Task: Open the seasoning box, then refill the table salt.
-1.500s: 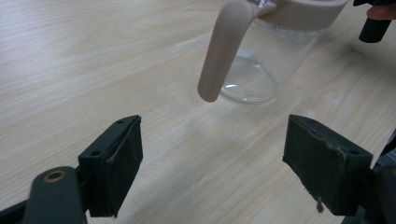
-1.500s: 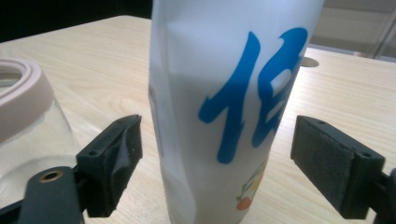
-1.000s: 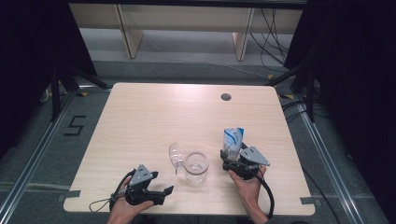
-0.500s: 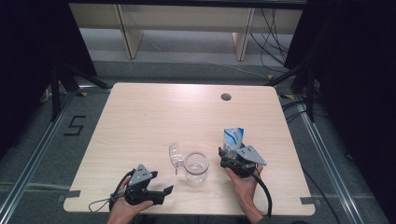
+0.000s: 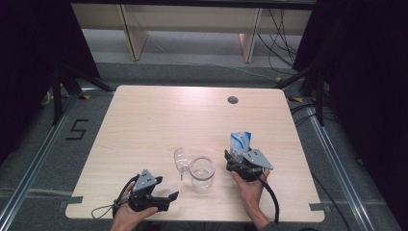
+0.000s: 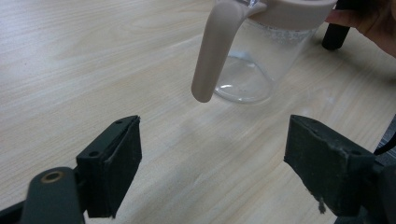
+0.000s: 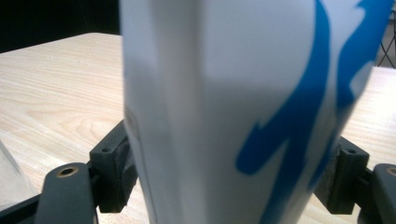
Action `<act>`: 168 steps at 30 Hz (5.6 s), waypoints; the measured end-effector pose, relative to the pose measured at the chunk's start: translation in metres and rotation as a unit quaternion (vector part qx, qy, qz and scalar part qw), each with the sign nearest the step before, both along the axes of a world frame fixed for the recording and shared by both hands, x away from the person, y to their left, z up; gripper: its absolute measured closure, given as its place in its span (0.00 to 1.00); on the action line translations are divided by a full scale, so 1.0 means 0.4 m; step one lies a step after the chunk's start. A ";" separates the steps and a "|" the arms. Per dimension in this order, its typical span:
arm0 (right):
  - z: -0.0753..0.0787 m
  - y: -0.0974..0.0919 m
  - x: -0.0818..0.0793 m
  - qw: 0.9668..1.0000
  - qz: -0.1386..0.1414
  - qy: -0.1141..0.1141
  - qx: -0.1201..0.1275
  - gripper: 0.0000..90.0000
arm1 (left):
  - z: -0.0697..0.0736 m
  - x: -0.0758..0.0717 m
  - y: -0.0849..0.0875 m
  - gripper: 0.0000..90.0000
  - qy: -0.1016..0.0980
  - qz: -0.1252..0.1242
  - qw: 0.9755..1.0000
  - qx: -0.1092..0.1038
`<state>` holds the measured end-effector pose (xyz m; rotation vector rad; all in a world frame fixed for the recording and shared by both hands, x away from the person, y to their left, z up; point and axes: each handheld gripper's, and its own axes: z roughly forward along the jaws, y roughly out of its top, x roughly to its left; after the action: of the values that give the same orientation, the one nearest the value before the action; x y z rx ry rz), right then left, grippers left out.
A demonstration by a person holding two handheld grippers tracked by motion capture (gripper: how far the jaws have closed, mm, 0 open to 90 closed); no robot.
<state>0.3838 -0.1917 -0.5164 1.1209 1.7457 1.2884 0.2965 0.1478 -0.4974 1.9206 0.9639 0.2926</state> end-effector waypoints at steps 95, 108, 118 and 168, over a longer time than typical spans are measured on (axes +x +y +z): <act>0.105 -0.042 -0.060 0.979 0.161 -0.064 -0.107 0.50 | 0.002 -0.022 0.000 0.17 0.003 -0.005 1.000 0.013; 0.111 -0.023 -0.058 0.970 0.173 -0.085 -0.149 0.51 | 0.000 -0.022 0.002 0.17 -0.001 -0.002 1.000 0.006; 0.110 0.001 -0.057 0.958 0.178 -0.100 -0.203 0.51 | 0.001 -0.024 0.007 0.17 0.000 -0.002 1.000 0.010; 0.101 0.018 -0.103 0.888 0.227 -0.157 -0.367 0.51 | 0.000 -0.027 0.008 0.17 -0.004 -0.001 1.000 0.013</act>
<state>0.3426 -0.1846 -0.4758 0.0664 2.0293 0.8371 0.2858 0.1511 -0.4975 1.9432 0.9570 0.3127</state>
